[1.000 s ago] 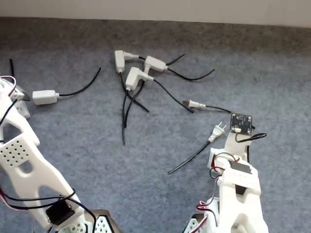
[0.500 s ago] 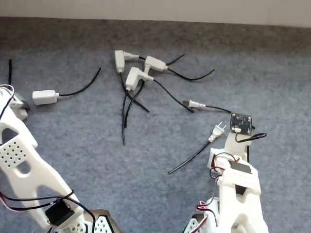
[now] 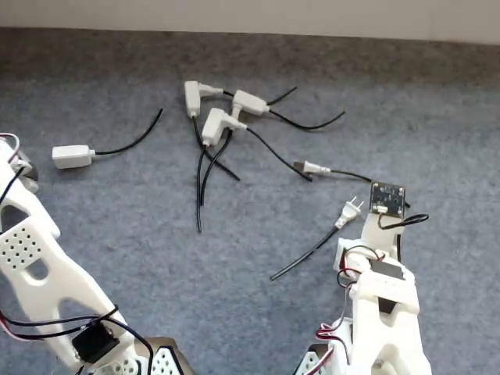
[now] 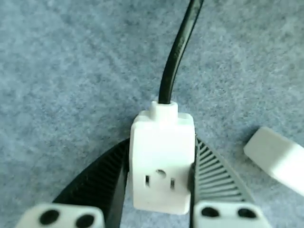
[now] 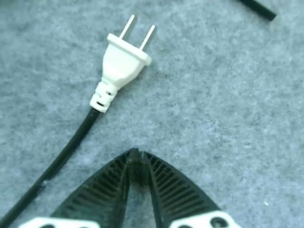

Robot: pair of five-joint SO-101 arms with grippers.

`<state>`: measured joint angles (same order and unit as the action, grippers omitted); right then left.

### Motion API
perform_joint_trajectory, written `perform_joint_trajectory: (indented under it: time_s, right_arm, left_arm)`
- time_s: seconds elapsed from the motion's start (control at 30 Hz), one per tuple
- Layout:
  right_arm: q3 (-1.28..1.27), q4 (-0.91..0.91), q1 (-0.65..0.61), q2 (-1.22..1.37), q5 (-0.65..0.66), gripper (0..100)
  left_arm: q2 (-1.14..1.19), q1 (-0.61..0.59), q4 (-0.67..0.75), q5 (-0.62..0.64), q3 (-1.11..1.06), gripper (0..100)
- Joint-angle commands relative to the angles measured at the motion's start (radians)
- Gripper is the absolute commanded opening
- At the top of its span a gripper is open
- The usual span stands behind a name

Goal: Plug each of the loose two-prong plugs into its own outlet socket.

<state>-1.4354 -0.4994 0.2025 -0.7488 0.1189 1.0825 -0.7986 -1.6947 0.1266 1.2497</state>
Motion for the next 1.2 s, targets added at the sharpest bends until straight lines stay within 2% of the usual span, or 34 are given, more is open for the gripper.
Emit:
perform_joint_trajectory:
  time_s: [0.0,0.17,0.47,0.6,0.73,0.8,0.9,1.17]
  right_arm:
    - [0.005,0.016,-0.016,-0.008,-0.006,0.6]
    - [0.005,0.016,-0.016,-0.008,-0.006,0.6]
    - [0.005,0.016,-0.016,-0.008,-0.006,0.6]
    - [0.005,0.016,-0.016,-0.008,-0.006,0.6]
    - [0.004,0.016,-0.016,-0.010,-0.006,0.6]
    - [0.004,0.016,-0.016,-0.010,-0.006,0.6]
    - [0.004,0.016,-0.016,-0.010,-0.006,0.6]
    - [0.004,0.016,-0.016,-0.010,-0.006,0.6]
  left_arm:
    - [-0.140,0.082,-0.087,-0.066,0.087,1]
    - [-0.315,0.162,-0.087,-0.078,-0.093,1]
    - [-0.826,0.381,-0.086,-0.075,-0.676,1]
    - [-1.009,0.483,-0.086,0.002,-0.855,1]
    - [-1.136,0.639,-0.081,0.021,-1.032,1]
    - [-1.188,0.731,-0.034,0.025,-1.141,1]
    - [-1.248,0.846,0.109,0.075,-1.314,1]
    - [-1.273,1.040,0.537,0.051,-1.692,1]
